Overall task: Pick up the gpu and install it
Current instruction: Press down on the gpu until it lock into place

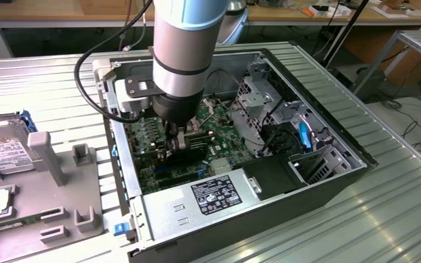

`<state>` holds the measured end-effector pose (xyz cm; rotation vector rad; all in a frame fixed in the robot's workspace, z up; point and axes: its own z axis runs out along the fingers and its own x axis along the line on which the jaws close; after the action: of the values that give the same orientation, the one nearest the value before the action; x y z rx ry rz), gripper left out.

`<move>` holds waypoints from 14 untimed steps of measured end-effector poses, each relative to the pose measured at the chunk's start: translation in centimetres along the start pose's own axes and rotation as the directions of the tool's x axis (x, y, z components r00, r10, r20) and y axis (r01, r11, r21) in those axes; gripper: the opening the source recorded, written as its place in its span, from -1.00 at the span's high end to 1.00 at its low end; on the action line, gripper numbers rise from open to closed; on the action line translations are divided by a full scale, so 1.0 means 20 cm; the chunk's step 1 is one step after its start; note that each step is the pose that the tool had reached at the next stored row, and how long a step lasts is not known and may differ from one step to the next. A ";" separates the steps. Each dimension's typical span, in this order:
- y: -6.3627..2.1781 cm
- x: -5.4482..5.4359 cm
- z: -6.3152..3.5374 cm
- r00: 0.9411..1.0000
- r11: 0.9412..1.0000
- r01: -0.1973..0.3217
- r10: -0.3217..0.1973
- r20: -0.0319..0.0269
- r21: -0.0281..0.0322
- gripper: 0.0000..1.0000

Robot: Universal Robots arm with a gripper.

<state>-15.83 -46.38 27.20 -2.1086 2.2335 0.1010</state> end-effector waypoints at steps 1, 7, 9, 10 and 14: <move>0.000 0.00 0.007 1.000 1.000 0.000 0.000 0.000 0.000 0.79; 0.000 -0.01 -0.071 1.000 1.000 0.000 0.000 0.000 0.000 0.79; 0.010 -0.01 -0.088 1.000 1.000 0.000 0.000 -0.002 -0.005 0.79; 0.020 -0.01 -0.090 1.000 1.000 -0.001 0.001 -0.003 -0.014 0.79; 0.050 -0.01 -0.097 1.000 0.999 -0.004 0.004 -0.005 -0.043 0.79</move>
<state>-16.83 -46.38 29.14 -2.1279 2.2582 0.1450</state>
